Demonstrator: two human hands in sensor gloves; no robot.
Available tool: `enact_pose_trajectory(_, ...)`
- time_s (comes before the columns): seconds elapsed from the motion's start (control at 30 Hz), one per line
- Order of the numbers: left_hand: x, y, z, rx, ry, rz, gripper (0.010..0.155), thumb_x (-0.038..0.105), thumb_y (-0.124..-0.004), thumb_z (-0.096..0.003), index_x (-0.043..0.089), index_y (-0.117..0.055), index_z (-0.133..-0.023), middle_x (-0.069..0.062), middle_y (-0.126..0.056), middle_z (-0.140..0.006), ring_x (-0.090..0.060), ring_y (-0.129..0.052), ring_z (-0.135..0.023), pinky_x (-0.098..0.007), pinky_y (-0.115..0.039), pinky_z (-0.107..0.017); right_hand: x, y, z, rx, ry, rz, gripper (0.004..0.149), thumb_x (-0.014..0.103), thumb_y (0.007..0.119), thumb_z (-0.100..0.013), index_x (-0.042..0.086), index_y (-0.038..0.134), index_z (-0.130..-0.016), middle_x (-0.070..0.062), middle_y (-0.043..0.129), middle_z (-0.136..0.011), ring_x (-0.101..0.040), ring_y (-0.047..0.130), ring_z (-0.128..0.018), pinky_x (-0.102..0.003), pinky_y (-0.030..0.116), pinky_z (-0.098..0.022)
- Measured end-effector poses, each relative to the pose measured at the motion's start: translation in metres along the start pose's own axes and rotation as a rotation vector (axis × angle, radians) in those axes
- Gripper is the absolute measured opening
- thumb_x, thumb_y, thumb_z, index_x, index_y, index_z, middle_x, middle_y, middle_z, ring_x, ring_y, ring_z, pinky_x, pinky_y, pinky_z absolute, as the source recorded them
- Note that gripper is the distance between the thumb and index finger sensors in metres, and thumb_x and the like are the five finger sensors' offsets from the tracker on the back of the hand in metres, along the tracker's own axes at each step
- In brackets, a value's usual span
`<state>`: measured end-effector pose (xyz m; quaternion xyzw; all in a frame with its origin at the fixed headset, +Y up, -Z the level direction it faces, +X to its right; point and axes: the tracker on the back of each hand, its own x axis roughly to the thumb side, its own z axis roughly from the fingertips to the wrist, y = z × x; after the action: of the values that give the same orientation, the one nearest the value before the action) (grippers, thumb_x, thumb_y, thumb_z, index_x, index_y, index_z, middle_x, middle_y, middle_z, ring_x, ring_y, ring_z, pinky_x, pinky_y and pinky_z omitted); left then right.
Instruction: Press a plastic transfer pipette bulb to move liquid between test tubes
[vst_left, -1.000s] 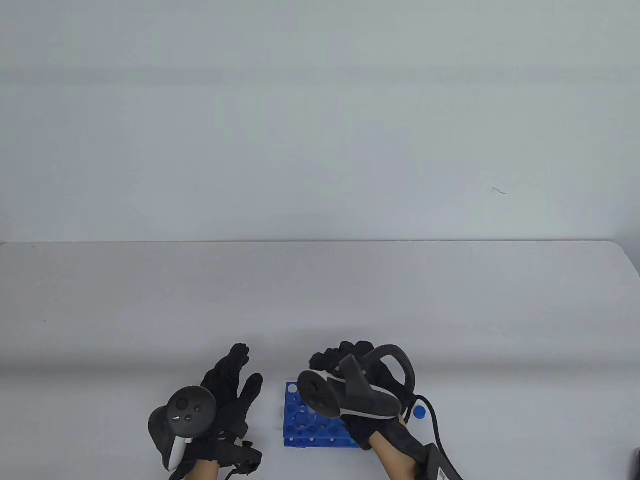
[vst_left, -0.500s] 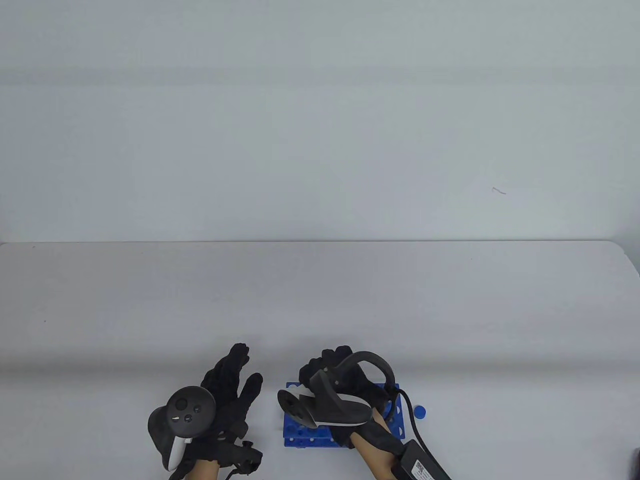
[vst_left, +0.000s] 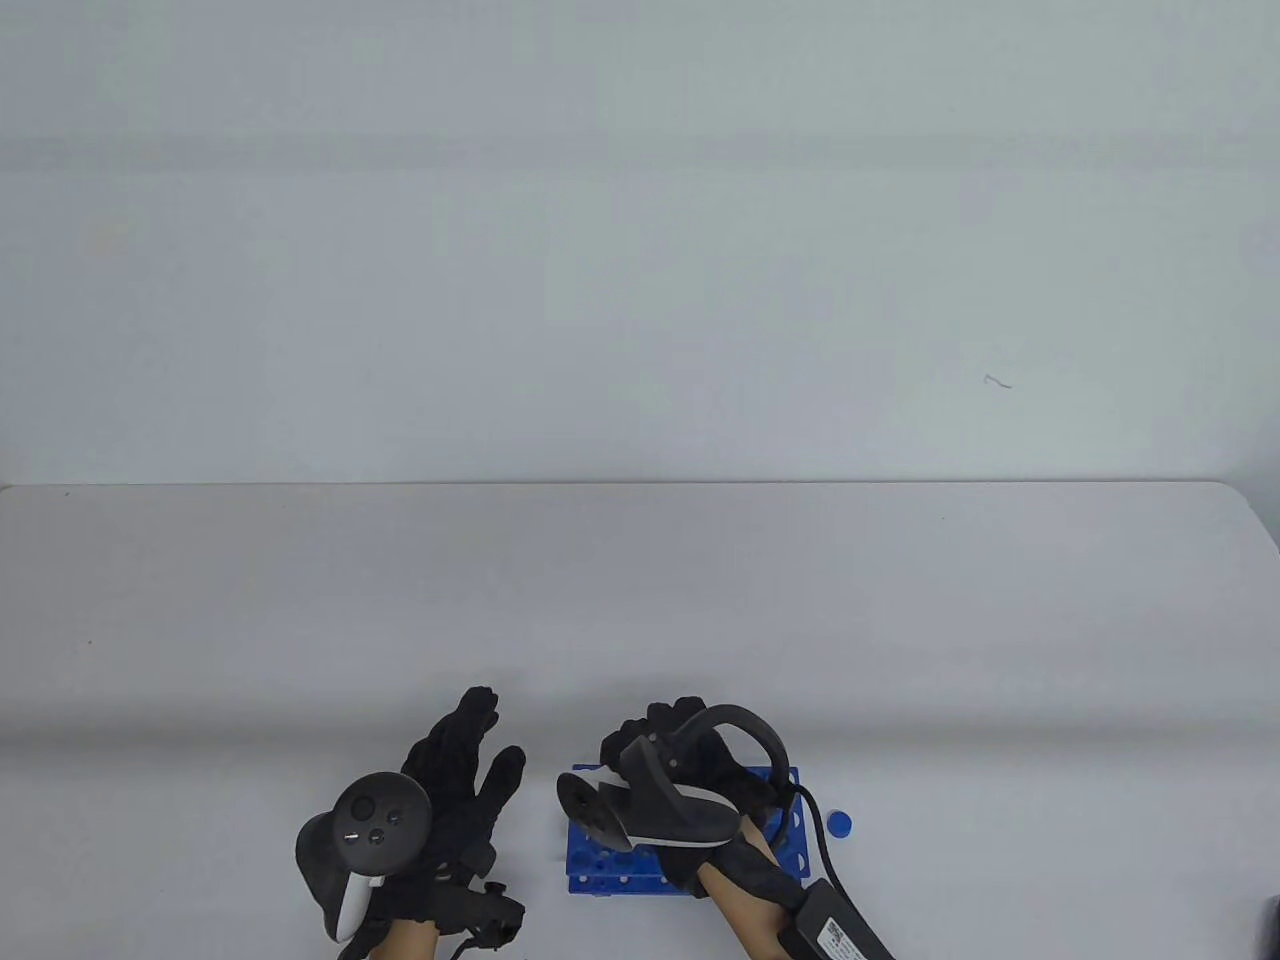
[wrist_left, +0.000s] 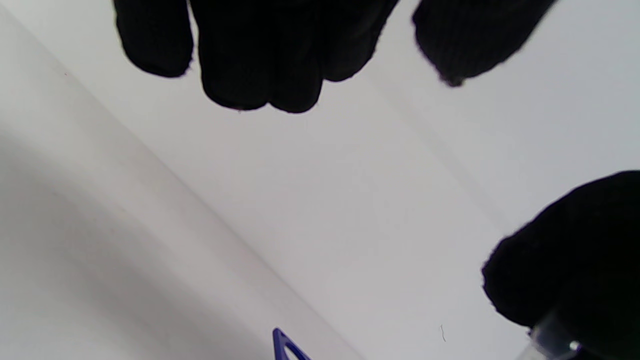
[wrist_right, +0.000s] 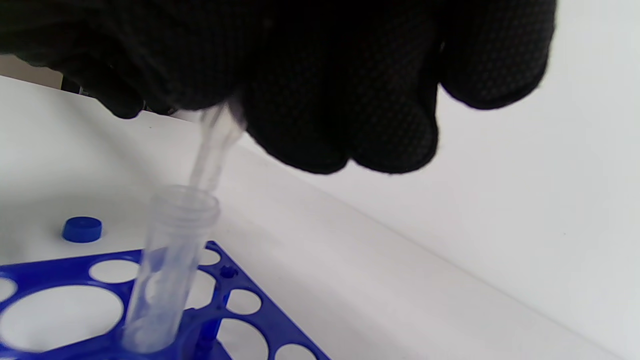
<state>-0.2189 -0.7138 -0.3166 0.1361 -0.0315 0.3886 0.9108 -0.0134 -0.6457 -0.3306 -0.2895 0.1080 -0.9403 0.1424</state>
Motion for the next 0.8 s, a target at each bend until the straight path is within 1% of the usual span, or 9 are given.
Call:
enact_pose_trajectory(0.3,-0.0001,0.0,0.0,0.0,0.0,0.0,0.075,0.062,-0.061,-0.0483,0.029,-0.046,-0.114,-0.002,-0.063,-0.116,-0.028,-0.067,-0.102,-0.055,-0.059,-0.078,-0.0001,-0.0002,0.0003,0.014,0.008,0.004,0.046,0.039,0.085,-0.032,0.022,0.088,-0.075,0.005,0.103,-0.054,-0.017,0.1,-0.047,-0.049,0.078,-0.052)
enact_pose_trajectory(0.8,-0.0002,-0.0002,0.0001,0.0,-0.001,-0.001,0.075,0.062,-0.061,-0.0482,0.029,-0.046,-0.114,-0.002,-0.063,-0.116,-0.028,-0.067,-0.102,-0.055,-0.059,-0.078,-0.0005,-0.0008,0.0004,0.016,0.01,0.002,0.046,0.039,0.085,-0.032,0.022,0.087,-0.075,0.005,0.103,-0.055,-0.017,0.1,-0.048,-0.049,0.078,-0.053)
